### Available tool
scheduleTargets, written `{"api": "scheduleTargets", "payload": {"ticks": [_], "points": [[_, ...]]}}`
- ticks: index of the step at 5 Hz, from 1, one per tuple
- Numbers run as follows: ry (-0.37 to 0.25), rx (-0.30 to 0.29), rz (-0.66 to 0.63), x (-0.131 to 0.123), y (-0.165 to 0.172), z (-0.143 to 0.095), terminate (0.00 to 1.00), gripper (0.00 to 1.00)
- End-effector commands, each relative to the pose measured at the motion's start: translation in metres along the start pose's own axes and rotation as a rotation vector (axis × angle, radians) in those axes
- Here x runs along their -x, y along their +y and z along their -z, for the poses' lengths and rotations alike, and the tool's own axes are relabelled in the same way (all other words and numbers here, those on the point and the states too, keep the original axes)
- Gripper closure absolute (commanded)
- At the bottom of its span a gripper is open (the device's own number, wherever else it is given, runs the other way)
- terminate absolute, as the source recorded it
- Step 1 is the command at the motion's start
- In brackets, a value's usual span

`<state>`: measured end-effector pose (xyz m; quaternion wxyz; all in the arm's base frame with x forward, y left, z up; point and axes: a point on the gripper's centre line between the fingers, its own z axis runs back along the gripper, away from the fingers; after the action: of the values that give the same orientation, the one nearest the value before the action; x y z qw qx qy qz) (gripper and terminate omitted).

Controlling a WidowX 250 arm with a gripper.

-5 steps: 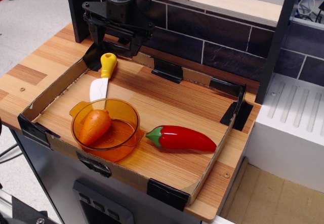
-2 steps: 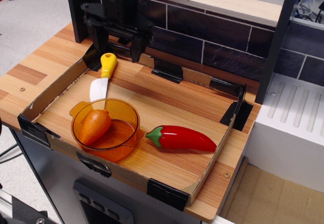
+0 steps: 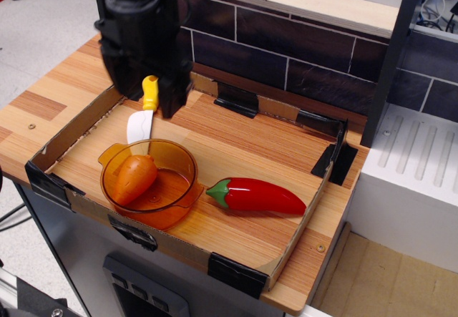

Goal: Take carrot out of pot

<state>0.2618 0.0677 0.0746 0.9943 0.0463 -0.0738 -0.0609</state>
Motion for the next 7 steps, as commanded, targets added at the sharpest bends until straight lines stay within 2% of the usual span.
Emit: {"api": "scheduleTargets", "payload": {"ticks": [1,3,5,7], "points": [[-0.013,0.006,0.104,0.018,-0.012,-0.005,0.00,0.00],[0.031,0.023,0.104,0.026,-0.023,0.008,0.00,0.00],[0.032,0.020,0.069,0.032,-0.025,0.015,0.00,0.00],[0.020,-0.013,0.046,0.036,-0.023,0.025,0.00,0.00]]}}
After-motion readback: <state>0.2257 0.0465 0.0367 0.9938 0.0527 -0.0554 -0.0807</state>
